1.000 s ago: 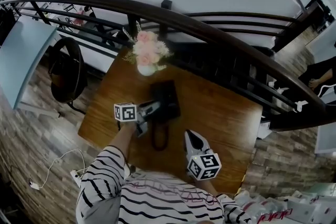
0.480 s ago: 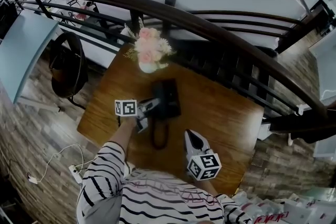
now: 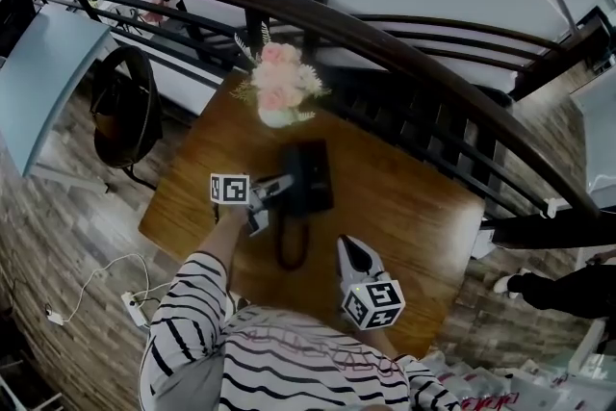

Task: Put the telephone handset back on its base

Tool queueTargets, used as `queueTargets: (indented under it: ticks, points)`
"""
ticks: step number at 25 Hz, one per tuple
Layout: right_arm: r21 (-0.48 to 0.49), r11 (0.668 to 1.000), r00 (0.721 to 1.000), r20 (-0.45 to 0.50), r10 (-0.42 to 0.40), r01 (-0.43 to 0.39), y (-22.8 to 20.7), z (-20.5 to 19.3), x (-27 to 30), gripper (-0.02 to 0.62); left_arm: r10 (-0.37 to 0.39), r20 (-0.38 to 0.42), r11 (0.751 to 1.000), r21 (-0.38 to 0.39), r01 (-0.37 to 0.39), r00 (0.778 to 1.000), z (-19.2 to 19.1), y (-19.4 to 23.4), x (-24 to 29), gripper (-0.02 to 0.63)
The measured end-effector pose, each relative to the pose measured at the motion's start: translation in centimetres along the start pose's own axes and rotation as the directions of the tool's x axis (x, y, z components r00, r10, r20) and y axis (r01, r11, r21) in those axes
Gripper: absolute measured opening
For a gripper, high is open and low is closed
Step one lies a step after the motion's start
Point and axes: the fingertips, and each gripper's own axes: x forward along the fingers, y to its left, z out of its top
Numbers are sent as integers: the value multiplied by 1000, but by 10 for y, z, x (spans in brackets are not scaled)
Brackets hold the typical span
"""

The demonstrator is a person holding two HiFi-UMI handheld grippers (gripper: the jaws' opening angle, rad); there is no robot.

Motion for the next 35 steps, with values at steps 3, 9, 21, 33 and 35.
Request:
queueTargets:
  ticks: [3, 9, 21, 33, 35]
  points:
    - [-1, 1000, 1000, -4, 1, -1, 0, -1, 0, 0, 2, -15, 1000, -5, -2, 1000, -1, 3, 0, 77]
    - [-5, 1000, 1000, -11, 1, -1, 5, -1, 7, 0, 18, -27, 1000, -8, -18, 999, 3, 12, -2, 77]
    - [-10, 1000, 1000, 2, 10, -10, 13, -1, 6, 0, 229, -18, 971, 76, -227, 973, 2, 28, -15, 175]
    - [-37, 999, 1000, 26, 18, -17, 35, -1, -1, 0, 275, 88, 943, 173, -286, 958, 12, -5, -55, 172]
    - [-43, 999, 999, 33, 18, -16, 39, 0, -4, 0, 266, 110, 939, 195, -283, 958, 12, -18, -60, 170]
